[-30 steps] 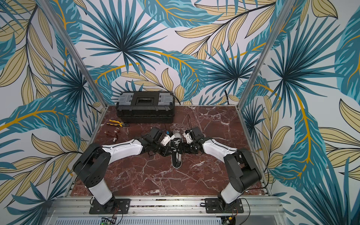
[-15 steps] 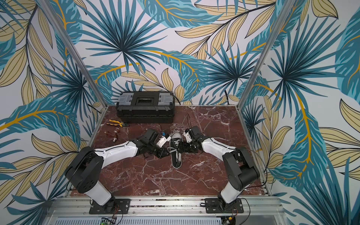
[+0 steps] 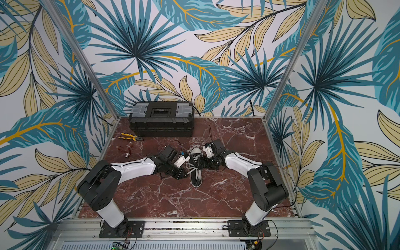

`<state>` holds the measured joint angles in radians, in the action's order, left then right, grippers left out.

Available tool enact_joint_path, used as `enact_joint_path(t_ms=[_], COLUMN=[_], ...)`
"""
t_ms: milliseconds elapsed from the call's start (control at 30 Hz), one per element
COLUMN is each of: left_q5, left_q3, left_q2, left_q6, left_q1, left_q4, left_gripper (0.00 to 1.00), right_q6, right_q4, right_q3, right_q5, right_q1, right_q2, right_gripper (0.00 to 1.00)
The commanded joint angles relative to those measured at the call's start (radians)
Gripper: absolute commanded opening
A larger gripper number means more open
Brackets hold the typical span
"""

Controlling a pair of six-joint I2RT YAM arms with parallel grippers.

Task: Tie the shoes
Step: Tie the shoelace on the shoe.

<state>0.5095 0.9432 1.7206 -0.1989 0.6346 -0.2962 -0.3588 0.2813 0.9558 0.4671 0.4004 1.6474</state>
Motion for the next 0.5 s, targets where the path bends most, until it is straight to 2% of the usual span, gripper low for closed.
enact_joint_path(t_ms=[0,67,267,467], left_q5=[0.004,0.003,0.0,0.002], left_q3=[0.008,0.006,0.001,0.004], left_q2=[0.008,0.007,0.002,0.004], left_q6=[0.008,0.009,0.006,0.005], left_q1=[0.004,0.005,0.005,0.005], left_q4=[0.009,0.009,0.008,0.009], left_gripper=[0.08,0.08,0.1,0.1], right_q6=[-0.026,-0.026,-0.018,-0.022], right_q4=[-0.022,-0.018,-0.011,-0.018], right_q3=[0.004,0.01,0.018,0.035], right_q5=[0.066,0.064,0.077,0.104], right_q1=[-0.01,-0.015,-0.026,-0.025], right_q2=[-0.029,-0.023,0.005,0.02], right_gripper=[0.86,0.83,0.5,0.38])
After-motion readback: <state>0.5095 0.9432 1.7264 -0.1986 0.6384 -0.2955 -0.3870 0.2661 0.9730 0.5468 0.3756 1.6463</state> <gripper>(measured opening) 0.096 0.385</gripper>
